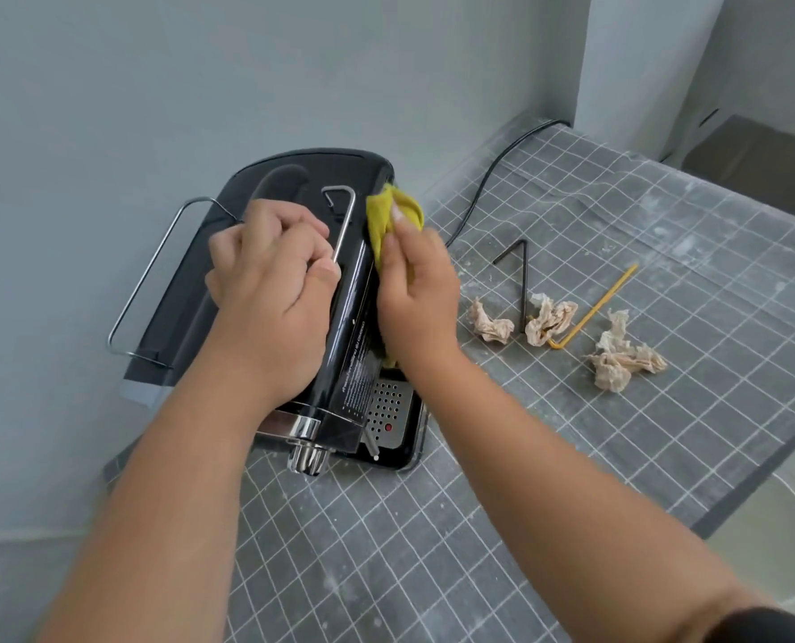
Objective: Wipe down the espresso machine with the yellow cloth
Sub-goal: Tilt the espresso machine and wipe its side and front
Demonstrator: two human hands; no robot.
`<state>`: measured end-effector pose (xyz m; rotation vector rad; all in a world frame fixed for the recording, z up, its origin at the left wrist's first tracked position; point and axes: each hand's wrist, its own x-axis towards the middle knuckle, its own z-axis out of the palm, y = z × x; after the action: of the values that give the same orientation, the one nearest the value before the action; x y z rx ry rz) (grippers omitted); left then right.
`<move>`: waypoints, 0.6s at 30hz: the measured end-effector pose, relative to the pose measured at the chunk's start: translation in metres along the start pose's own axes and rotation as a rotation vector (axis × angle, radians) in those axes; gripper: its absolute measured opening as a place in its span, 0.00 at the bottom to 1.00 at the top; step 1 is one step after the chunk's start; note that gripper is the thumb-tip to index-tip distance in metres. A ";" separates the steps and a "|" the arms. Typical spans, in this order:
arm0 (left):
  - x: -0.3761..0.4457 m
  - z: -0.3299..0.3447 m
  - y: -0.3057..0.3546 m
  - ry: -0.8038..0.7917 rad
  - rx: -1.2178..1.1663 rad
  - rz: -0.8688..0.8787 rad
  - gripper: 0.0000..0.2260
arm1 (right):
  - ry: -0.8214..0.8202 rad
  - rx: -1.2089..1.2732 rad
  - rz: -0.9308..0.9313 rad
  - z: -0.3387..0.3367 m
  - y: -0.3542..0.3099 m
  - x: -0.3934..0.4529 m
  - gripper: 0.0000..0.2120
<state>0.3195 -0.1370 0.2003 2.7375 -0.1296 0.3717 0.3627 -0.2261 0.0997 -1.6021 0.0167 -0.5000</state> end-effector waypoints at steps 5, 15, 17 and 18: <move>0.001 0.000 0.000 -0.009 -0.019 -0.008 0.08 | -0.037 -0.040 0.050 -0.002 0.009 0.032 0.12; 0.001 0.001 0.003 0.030 0.035 0.028 0.08 | -0.318 -0.594 -0.163 -0.017 -0.023 0.102 0.18; 0.001 0.001 0.002 0.032 0.037 0.022 0.08 | -0.349 -0.631 -0.198 -0.016 -0.025 0.110 0.19; 0.000 0.001 0.002 0.031 0.038 0.023 0.08 | -0.353 -0.636 -0.239 -0.016 -0.025 0.103 0.18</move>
<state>0.3198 -0.1393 0.2005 2.7681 -0.1472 0.4274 0.4435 -0.2705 0.1550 -2.3174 -0.3130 -0.4074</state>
